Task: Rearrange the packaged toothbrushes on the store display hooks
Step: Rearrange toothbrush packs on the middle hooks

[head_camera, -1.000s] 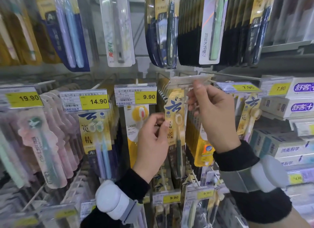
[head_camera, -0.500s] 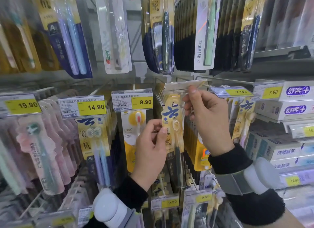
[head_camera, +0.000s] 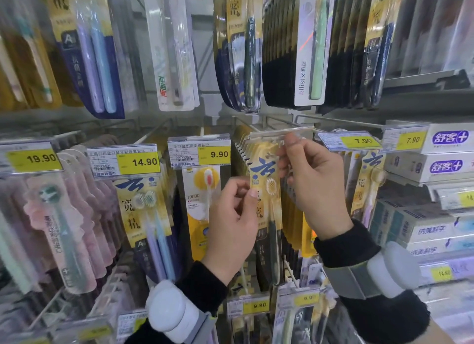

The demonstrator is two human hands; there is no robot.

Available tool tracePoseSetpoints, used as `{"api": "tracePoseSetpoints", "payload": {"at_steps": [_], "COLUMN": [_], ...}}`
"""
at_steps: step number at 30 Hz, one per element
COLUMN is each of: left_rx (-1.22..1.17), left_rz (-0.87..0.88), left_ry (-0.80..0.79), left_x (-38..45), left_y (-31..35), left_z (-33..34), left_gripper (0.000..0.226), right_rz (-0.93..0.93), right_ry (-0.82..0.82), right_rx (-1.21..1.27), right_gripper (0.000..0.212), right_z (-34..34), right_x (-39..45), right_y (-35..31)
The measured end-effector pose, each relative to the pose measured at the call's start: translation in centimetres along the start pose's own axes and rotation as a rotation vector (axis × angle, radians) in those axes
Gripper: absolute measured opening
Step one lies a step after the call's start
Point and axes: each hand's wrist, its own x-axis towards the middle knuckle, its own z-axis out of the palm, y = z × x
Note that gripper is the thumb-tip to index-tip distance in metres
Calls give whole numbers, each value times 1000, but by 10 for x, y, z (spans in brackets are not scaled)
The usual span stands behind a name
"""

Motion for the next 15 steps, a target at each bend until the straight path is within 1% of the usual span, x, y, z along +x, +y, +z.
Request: {"api": "tracePoseSetpoints", "payload": {"at_steps": [6,11,15], "left_rx": [25,12,8], "left_rz": [2,6,-42], "left_ry": [3,0,13], "left_x": [-4,-2,4], "left_y": [-3,-1,-2], "left_z": [-2,0,1], "left_gripper": [14,12,13], "right_rz": [-18,-7,14], "right_ry": [-15,-12,-14], "right_rx": [1,-1,15], "right_gripper": [41,38,38], "right_z": [-1,1,1], "right_x": [1,1,-1], "right_y": [-4,-6,-5]}}
